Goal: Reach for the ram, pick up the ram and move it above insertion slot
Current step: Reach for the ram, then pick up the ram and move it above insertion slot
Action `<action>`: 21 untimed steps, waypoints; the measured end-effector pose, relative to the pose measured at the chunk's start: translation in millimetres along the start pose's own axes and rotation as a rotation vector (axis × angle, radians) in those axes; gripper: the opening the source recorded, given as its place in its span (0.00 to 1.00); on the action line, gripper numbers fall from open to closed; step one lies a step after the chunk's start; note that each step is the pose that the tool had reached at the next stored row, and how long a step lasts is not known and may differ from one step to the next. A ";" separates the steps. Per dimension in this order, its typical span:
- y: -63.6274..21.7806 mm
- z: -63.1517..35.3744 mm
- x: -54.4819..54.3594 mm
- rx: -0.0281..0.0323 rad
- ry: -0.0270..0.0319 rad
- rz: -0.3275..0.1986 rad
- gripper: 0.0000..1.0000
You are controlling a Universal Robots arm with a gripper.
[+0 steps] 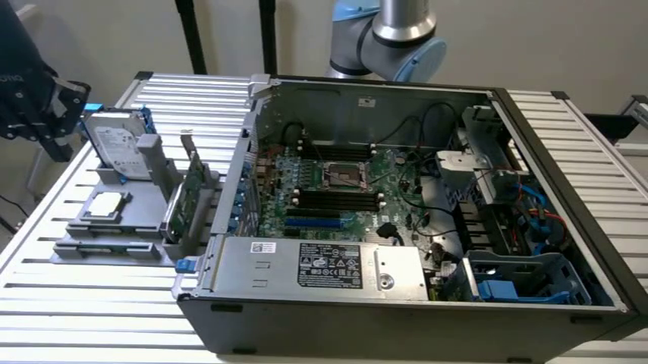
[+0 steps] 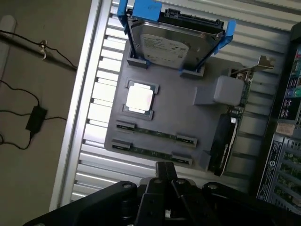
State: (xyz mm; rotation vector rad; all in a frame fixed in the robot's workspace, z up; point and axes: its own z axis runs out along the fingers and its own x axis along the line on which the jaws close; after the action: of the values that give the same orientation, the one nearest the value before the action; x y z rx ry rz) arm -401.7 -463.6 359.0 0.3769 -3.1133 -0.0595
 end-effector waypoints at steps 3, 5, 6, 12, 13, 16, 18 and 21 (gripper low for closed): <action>0.0 0.0 0.0 0.0001 0.0018 -0.054 0.11; 0.0 0.0 0.0 0.0002 0.0027 -0.090 0.11; 0.0 0.0 0.0 0.0003 0.0032 -0.108 0.11; 0.0 0.0 0.0 0.0012 0.0039 -0.216 0.11; -0.1 0.0 0.0 0.0014 0.0039 -0.234 0.11; 0.0 0.0 0.0 0.0019 0.0034 -0.286 0.11; 0.0 0.0 -0.1 0.0022 0.0029 -0.319 0.11; 0.0 -0.3 -0.1 0.0031 0.0007 -0.370 0.11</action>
State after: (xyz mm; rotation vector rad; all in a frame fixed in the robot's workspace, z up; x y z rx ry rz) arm -401.7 -463.6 359.2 0.9452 -2.9973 -0.0552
